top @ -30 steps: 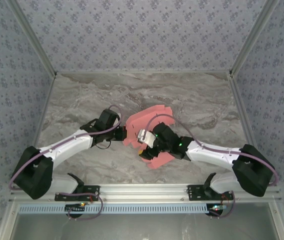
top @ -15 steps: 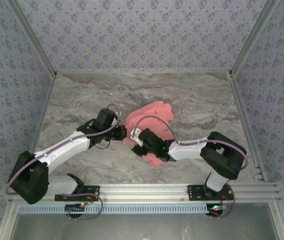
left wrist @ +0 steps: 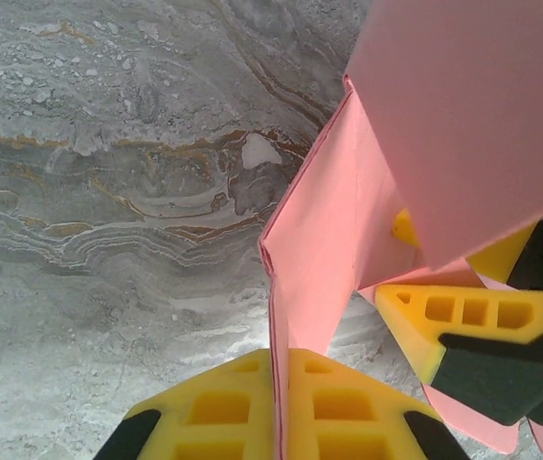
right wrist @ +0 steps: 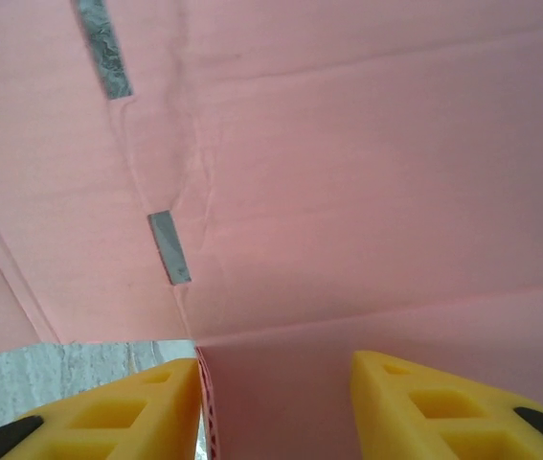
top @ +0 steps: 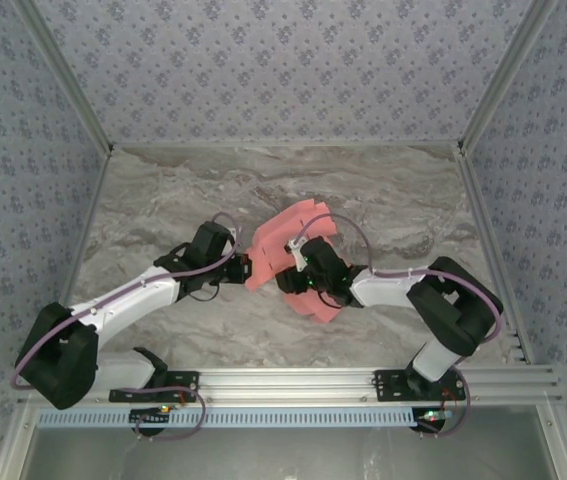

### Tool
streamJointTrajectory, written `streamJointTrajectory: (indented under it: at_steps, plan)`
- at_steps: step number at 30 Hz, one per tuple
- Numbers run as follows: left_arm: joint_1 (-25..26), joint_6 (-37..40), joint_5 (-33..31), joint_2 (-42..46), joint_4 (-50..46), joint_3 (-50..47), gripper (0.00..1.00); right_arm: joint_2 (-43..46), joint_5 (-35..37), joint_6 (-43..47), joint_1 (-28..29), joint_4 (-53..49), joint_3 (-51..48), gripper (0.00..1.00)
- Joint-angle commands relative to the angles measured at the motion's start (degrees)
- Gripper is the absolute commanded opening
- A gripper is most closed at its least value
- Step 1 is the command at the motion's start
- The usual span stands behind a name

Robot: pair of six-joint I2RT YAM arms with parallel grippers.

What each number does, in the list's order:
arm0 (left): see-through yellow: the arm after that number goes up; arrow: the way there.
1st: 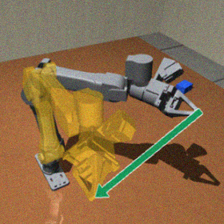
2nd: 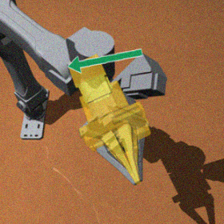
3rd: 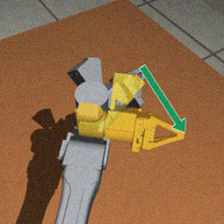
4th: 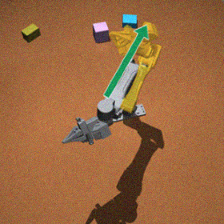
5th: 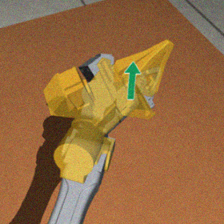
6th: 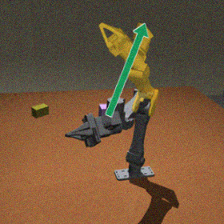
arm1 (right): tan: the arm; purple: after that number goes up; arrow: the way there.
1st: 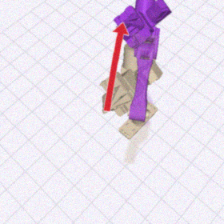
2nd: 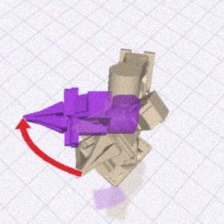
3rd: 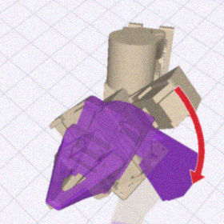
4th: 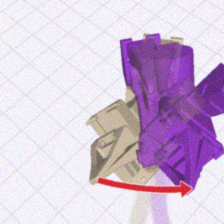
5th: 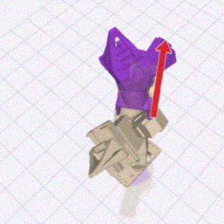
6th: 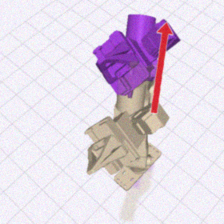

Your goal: Fold the paper box

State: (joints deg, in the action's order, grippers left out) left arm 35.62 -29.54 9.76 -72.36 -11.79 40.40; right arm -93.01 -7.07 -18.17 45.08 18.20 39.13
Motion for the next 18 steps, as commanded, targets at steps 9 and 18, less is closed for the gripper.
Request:
streamJointTrajectory:
  at_steps: [9,18]
  plan:
    - [-0.1,3.4,-3.7,0.1,0.3,-2.3,0.0,0.4,-2.9,1.3,-3.1,-24.7,8.8,0.47]
    - [0.0,5.0,-4.3,-0.5,0.9,-2.8,0.0,-4.0,-2.5,6.2,-2.9,-32.6,15.6,0.38]
